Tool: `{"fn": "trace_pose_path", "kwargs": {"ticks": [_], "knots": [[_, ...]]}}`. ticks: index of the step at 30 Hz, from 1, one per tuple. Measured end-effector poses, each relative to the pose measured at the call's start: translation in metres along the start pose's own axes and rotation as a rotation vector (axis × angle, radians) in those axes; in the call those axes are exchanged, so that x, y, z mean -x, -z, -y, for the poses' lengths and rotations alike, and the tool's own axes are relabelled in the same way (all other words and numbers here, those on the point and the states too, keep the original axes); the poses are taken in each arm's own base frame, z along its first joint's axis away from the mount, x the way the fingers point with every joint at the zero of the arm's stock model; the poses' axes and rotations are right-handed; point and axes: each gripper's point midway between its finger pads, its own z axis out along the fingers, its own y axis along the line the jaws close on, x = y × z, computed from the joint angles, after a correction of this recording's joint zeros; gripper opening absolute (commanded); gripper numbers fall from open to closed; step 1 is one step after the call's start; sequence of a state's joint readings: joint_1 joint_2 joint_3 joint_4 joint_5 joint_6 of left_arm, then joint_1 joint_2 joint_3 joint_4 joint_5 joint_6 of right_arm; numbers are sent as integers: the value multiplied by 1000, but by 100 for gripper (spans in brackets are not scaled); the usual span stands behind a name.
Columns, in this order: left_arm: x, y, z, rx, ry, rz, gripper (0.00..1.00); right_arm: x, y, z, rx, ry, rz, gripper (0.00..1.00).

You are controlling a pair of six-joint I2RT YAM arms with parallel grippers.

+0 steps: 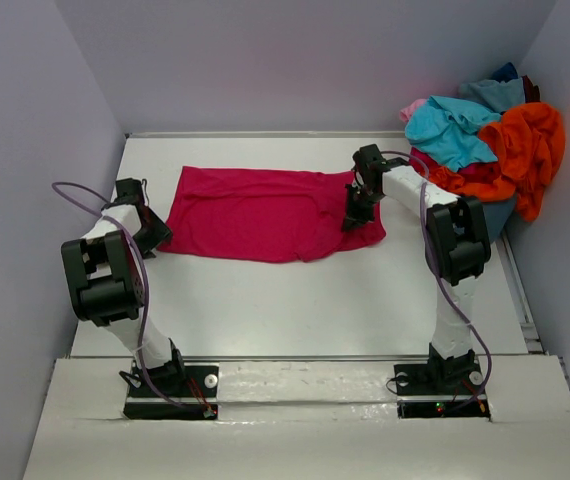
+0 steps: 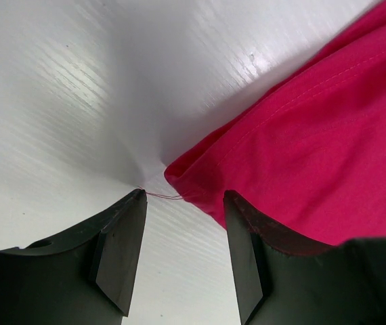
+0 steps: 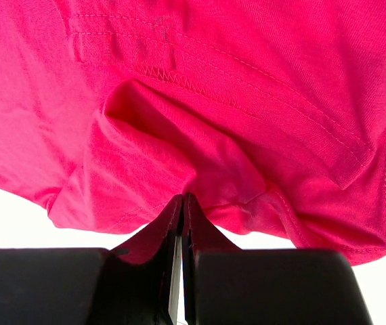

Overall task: Fold and stack the t-shirts
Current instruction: Fold the tshirt

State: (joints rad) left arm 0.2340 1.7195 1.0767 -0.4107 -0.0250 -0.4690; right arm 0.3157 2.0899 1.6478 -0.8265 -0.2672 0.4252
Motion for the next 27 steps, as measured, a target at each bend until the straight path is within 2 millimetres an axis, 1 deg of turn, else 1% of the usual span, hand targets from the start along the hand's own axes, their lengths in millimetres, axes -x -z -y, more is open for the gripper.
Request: {"fn": "trace_pose_path", "kwargs": {"ticks": [3, 9, 12, 16, 17, 18, 19, 20, 27], "knots": [[-3, -2, 1, -9, 0, -10, 60, 0, 0, 0, 0, 0, 0, 7], [-3, -7, 6, -36, 0, -16, 51, 0, 0, 0, 0, 0, 0, 7], [-5, -8, 8, -45, 1, -19, 41, 0, 0, 0, 0, 0, 0, 7], [-5, -8, 10, -56, 3, -20, 18, 0, 0, 0, 0, 0, 0, 7], [-6, -9, 10, -57, 2, -19, 17, 0, 0, 0, 0, -1, -1, 7], [-6, -9, 10, -59, 6, -21, 9, 0, 0, 0, 0, -1, 0, 7], [-7, -9, 10, -61, 5, -23, 7, 0, 0, 0, -1, -1, 0, 7], [-7, -9, 10, -62, 5, -23, 6, 0, 0, 0, -1, -1, -1, 7], [-8, -9, 11, -69, 6, -21, 6, -1, 0, 0, -1, -2, -1, 7]]}}
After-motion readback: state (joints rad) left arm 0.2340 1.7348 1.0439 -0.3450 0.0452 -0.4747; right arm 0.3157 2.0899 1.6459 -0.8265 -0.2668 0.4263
